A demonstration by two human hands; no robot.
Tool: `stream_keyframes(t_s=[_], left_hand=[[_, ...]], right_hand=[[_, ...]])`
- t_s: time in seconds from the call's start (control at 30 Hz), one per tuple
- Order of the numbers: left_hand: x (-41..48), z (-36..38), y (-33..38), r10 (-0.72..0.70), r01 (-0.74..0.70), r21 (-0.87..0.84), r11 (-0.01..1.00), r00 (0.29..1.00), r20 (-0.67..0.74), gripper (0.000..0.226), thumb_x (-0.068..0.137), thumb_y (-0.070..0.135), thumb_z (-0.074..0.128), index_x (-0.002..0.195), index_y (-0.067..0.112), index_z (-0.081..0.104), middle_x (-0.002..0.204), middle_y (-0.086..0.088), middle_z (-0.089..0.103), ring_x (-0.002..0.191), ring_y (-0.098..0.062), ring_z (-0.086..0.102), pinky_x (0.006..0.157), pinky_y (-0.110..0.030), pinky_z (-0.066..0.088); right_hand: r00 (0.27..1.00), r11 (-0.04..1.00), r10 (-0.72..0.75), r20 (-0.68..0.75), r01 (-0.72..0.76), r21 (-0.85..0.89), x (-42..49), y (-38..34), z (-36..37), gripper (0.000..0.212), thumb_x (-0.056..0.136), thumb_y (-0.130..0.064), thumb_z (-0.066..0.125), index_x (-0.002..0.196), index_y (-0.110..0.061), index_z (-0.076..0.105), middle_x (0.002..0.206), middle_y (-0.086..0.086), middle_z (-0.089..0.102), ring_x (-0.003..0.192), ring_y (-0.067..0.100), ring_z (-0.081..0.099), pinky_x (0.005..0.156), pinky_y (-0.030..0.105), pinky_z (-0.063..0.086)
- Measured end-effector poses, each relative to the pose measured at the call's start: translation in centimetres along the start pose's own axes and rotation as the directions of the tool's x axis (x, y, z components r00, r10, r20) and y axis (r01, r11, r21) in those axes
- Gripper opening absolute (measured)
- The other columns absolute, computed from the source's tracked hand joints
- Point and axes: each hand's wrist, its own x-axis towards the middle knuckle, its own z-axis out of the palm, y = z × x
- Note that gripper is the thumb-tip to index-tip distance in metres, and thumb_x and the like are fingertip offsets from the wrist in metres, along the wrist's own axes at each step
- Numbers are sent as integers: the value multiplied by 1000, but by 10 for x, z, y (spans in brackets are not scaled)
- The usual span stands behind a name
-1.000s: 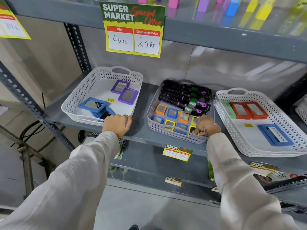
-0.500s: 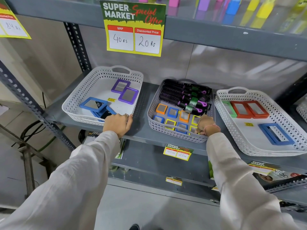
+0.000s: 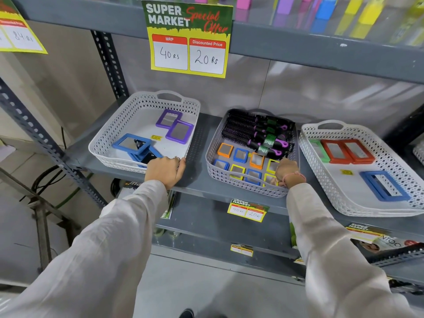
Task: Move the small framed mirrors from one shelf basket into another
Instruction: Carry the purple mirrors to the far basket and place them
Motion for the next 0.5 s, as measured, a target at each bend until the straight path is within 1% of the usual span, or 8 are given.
stream_keyframes(t_s=[0.07, 0.1, 0.17, 0.23, 0.33, 0.37, 0.43, 0.5], left_hand=[[0, -1, 1, -3, 3, -8, 1000, 1000, -3, 51, 99, 40, 27, 82, 9, 64, 64, -6, 52, 55, -23, 47, 53, -25, 30], [1, -1, 1, -6, 6, -10, 1000, 1000, -6, 51, 99, 39, 27, 82, 9, 65, 64, -6, 51, 55, -24, 47, 53, -26, 31], [1, -1, 1, -11, 10, -12, 1000, 1000, -12, 51, 99, 39, 28, 81, 9, 65, 63, -7, 51, 55, -25, 46, 52, -25, 29], [1, -1, 2, -3, 2, -14, 1000, 1000, -11, 51, 99, 39, 28, 81, 9, 66, 63, -6, 51, 55, -24, 47, 52, -25, 30], [1, 0, 0, -3, 3, -19, 1000, 1000, -6, 51, 99, 40, 27, 83, 10, 65, 65, -7, 54, 56, -24, 48, 54, -25, 34], [1, -1, 0, -4, 4, -22, 1000, 1000, -4, 51, 99, 41, 27, 83, 10, 65, 65, -7, 56, 56, -24, 48, 54, -25, 35], [2, -1, 0, -4, 4, -23, 1000, 1000, 4, 52, 99, 41, 28, 82, 10, 65, 64, -7, 56, 56, -24, 48, 54, -25, 35], [2, -1, 1, 0, 0, -26, 1000, 1000, 17, 52, 99, 41, 27, 82, 10, 64, 64, -6, 53, 56, -24, 49, 54, -26, 36]], right_hand=[[999, 1000, -16, -41, 16, 4, -4, -2, -2, 37, 94, 7, 42, 58, 0, 49, 76, 19, 57, 87, 27, 50, 84, 38, 43], [998, 1000, -24, -51, 25, 10, -4, -2, -1, 38, 95, 7, 41, 59, -2, 48, 76, 19, 57, 87, 28, 51, 84, 38, 43], [997, 999, -43, -67, 43, -8, -2, 1, -1, 24, 97, 5, 39, 93, 3, 62, 115, 27, 56, 107, 34, 53, 100, 39, 38], [993, 994, -85, -80, 78, -80, 4, 2, 0, 22, 97, 6, 39, 106, 9, 58, 137, 31, 44, 117, 35, 49, 106, 40, 34], [986, 989, -115, -122, 103, -101, 4, 2, 5, 21, 94, 10, 38, 96, 18, 57, 99, 32, 58, 102, 37, 55, 86, 41, 41], [983, 992, -102, -153, 88, -93, 5, -1, 3, 21, 94, 9, 38, 100, 19, 56, 96, 31, 57, 99, 39, 56, 83, 41, 42], [975, 995, -94, -200, 83, -62, 7, -7, 0, 30, 93, 6, 40, 118, 14, 52, 122, 32, 53, 113, 43, 54, 92, 44, 45], [973, 993, -98, -211, 82, -83, 10, -12, -5, 32, 91, 5, 43, 122, 11, 50, 130, 31, 49, 119, 44, 51, 97, 45, 44]])
